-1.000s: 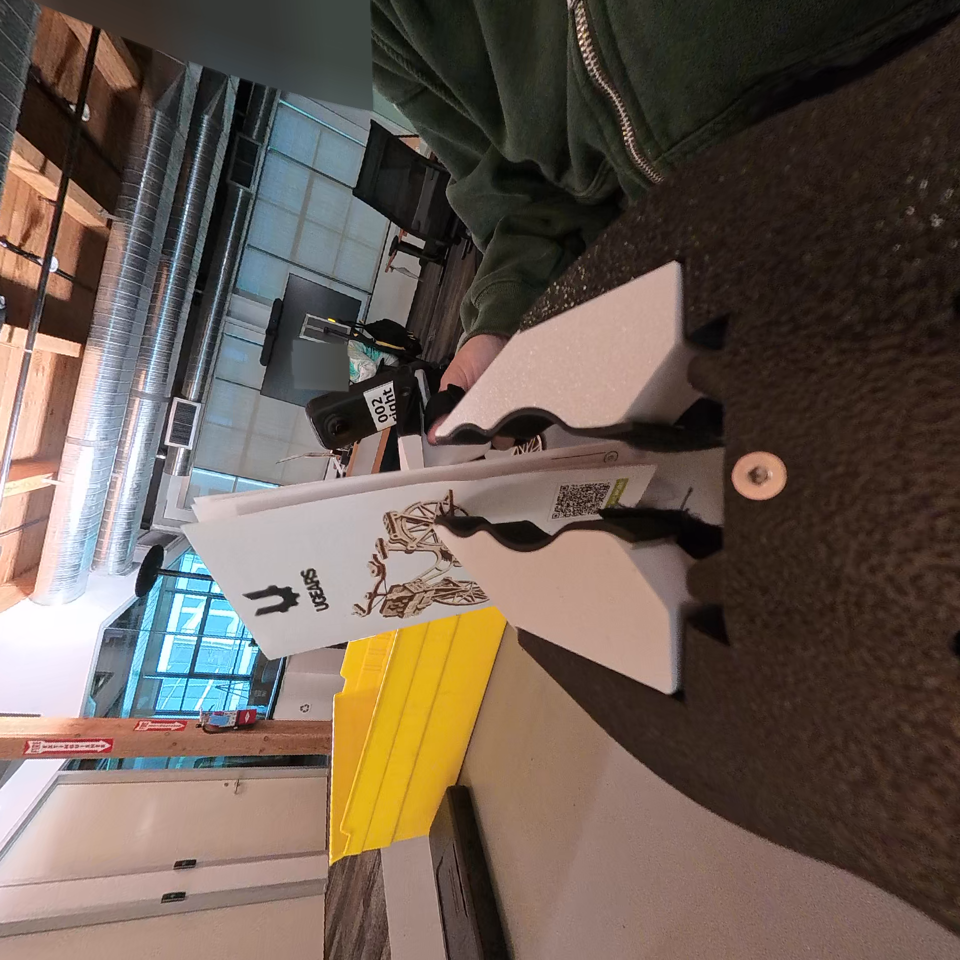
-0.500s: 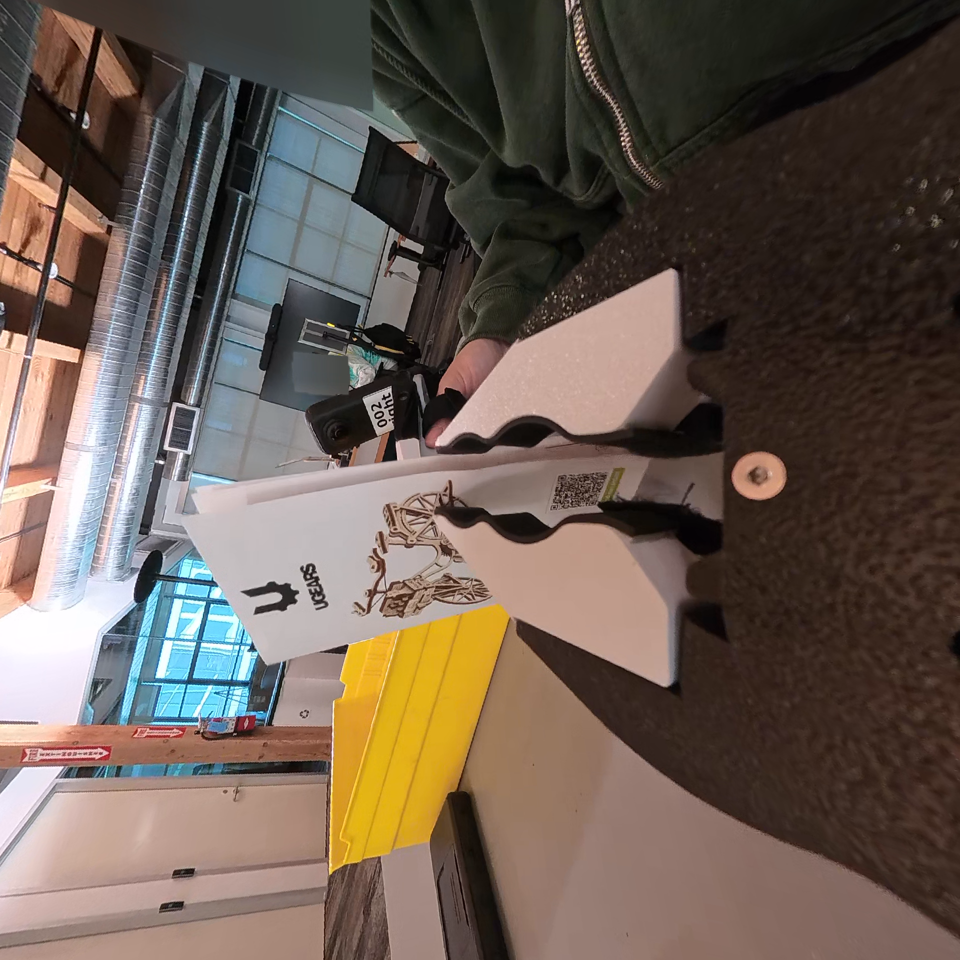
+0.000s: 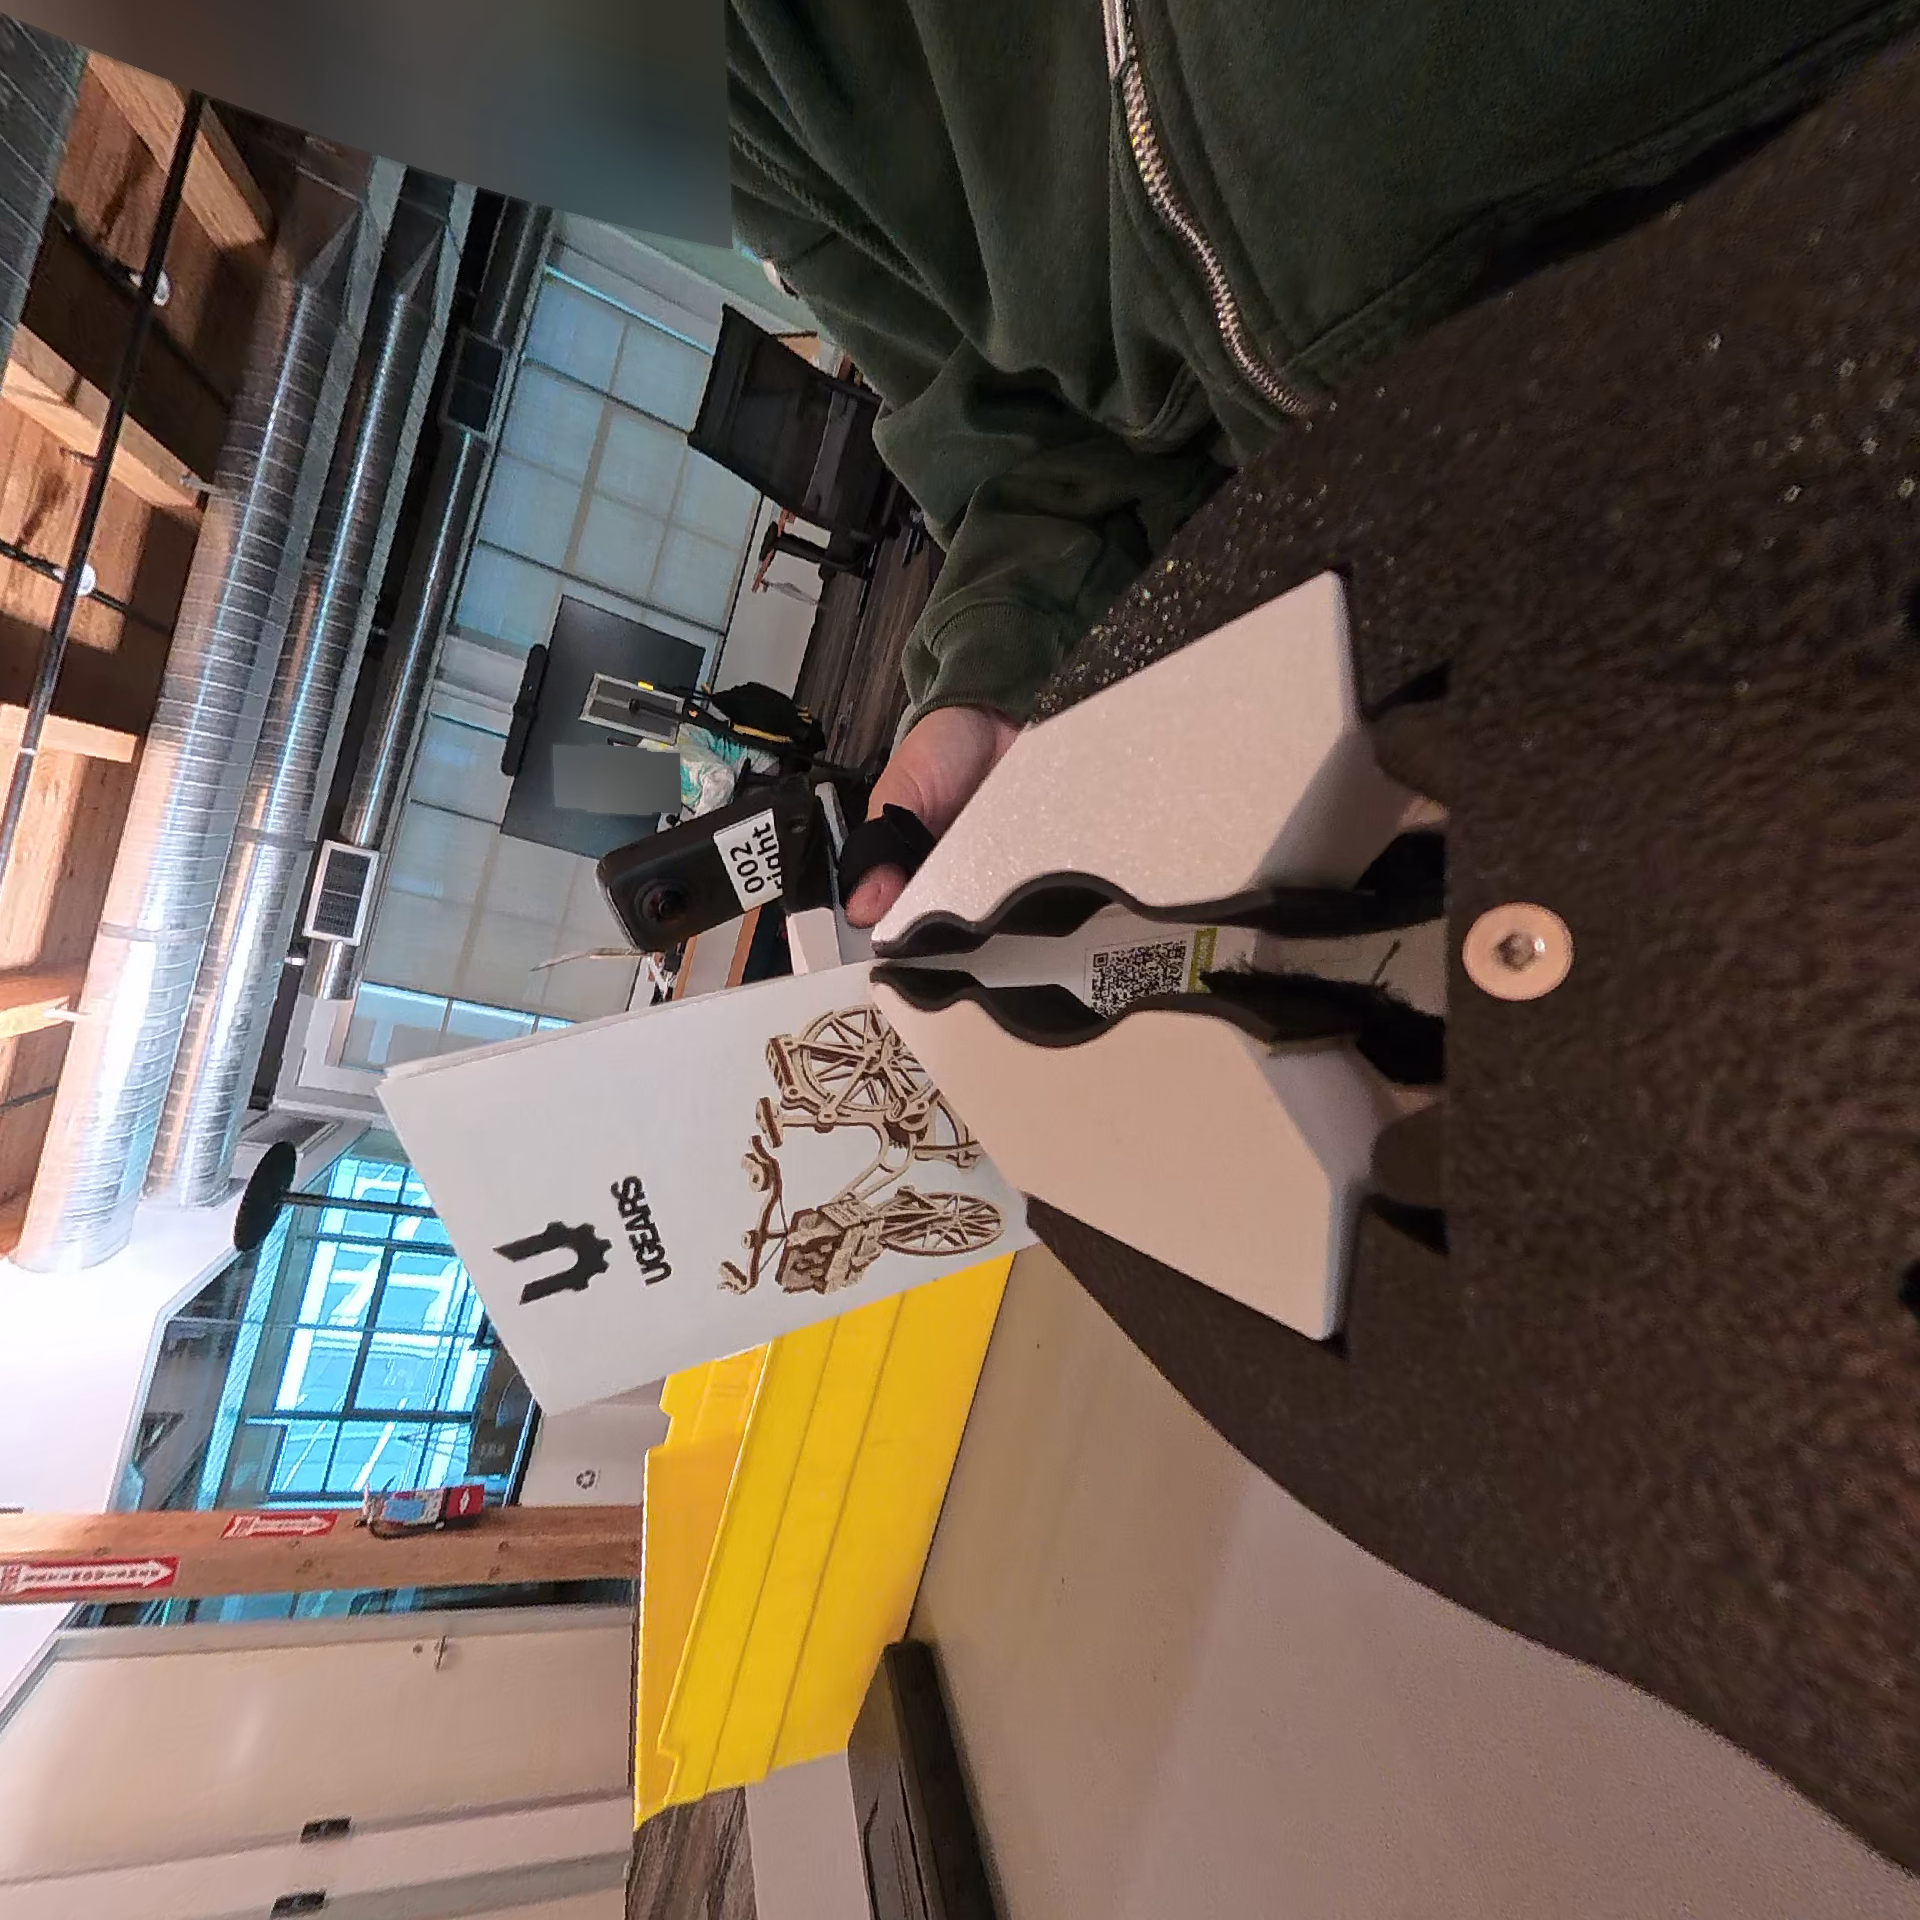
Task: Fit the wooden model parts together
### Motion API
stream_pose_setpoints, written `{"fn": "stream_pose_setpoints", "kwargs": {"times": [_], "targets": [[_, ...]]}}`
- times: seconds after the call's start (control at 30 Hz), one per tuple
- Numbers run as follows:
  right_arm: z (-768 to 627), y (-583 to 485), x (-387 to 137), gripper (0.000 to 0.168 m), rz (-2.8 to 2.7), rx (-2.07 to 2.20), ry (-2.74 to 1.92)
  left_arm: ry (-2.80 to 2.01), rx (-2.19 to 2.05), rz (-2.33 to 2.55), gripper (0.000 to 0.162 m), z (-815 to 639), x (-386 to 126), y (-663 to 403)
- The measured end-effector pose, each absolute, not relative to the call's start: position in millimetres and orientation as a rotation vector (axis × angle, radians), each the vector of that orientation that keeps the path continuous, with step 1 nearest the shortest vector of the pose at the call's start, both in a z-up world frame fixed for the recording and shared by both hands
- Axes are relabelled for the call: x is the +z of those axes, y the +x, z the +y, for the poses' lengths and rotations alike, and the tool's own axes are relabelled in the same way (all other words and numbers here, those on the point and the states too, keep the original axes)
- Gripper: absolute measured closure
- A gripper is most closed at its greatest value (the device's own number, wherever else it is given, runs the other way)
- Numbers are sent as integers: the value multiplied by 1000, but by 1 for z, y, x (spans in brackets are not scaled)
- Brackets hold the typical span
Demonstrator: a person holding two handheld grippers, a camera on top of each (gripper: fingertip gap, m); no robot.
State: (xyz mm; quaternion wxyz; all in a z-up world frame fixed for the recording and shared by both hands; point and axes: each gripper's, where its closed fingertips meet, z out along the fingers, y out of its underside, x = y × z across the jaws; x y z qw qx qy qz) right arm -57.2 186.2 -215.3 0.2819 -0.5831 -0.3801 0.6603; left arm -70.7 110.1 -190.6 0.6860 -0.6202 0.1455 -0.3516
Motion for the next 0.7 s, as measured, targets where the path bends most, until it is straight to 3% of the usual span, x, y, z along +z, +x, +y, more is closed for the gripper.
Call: {"fn": "stream_pose_setpoints", "kwargs": {"times": [0.7], "targets": [[174,-62,-222,168,-1083,1831,-1584,-1335,-973,378,162,101,-184,-51]]}}
